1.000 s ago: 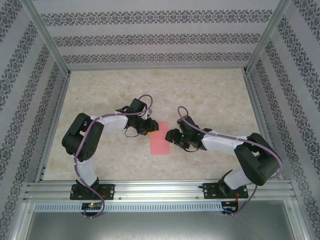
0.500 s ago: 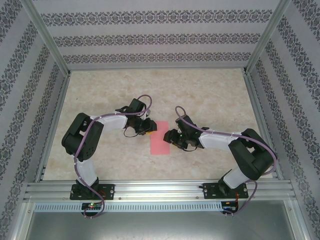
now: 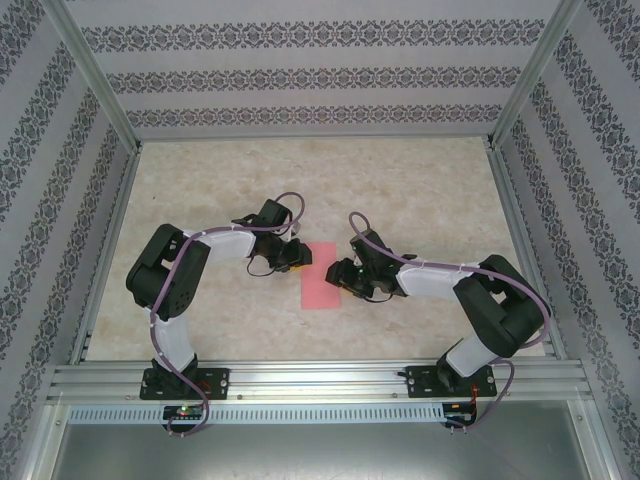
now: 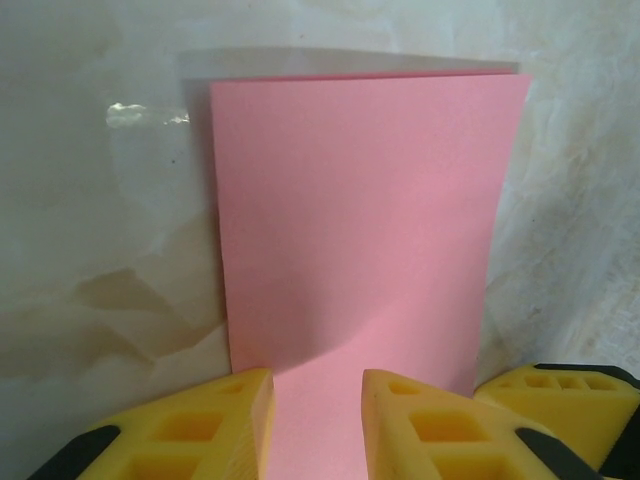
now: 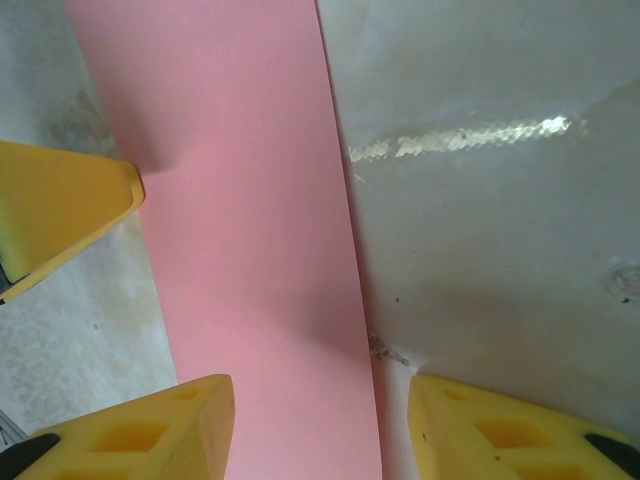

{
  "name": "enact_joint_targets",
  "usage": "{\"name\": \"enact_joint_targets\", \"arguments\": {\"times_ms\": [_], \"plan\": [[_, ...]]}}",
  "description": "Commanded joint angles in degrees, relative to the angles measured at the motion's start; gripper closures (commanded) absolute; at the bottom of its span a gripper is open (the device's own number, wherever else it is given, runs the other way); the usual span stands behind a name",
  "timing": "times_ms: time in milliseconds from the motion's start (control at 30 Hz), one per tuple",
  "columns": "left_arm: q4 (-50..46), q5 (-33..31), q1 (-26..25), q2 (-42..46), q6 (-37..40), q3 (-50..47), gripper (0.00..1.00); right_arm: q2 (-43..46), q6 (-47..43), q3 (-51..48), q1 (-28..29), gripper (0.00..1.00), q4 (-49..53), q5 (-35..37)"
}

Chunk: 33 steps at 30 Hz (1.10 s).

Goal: Fold a paper plane with a square sheet of paper (pick it up from the middle)
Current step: Third fold the triangle at the center of the table.

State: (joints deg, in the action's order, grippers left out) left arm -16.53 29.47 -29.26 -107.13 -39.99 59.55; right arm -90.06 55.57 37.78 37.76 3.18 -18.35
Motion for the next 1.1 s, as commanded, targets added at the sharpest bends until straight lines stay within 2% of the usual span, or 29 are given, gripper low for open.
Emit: {"name": "enact_joint_targets", "arguments": {"times_ms": [0, 200, 500, 533, 800, 1067], "plan": [[-2.9, -1.4, 0.6, -1.3, 2.0, -0.8, 0.68, -1.0, 0.6, 0.9, 0.9, 0.51, -4.1, -1.6], [-2.9, -1.3, 0.6, -1.0, 2.3, -0.9, 0.68, -0.1, 2.8, -0.5, 0.8, 0.52, -8.8, -2.7], [-3.9, -1.3, 0.6, -0.3, 3.9, -0.2, 0.68, -1.1, 3.1, -0.5, -0.6, 0.53, -9.9, -2.6], [-4.1, -1.4, 0.6, 0.0, 4.2, -0.1, 0.68, -1.7, 2.9, -0.2, -1.0, 0.60, -10.3, -3.1], [-3.9, -1.7, 0.5, 3.3, 5.9, -1.3, 0.67, -6.5, 1.3, 2.0, -3.9, 0.74, -11.7, -7.7], [-3.7, -3.1, 0.4, 10.4, 6.6, -4.7, 0.57, -7.0, 2.2, 1.0, -4.9, 0.91, -14.2, -9.2]]}}
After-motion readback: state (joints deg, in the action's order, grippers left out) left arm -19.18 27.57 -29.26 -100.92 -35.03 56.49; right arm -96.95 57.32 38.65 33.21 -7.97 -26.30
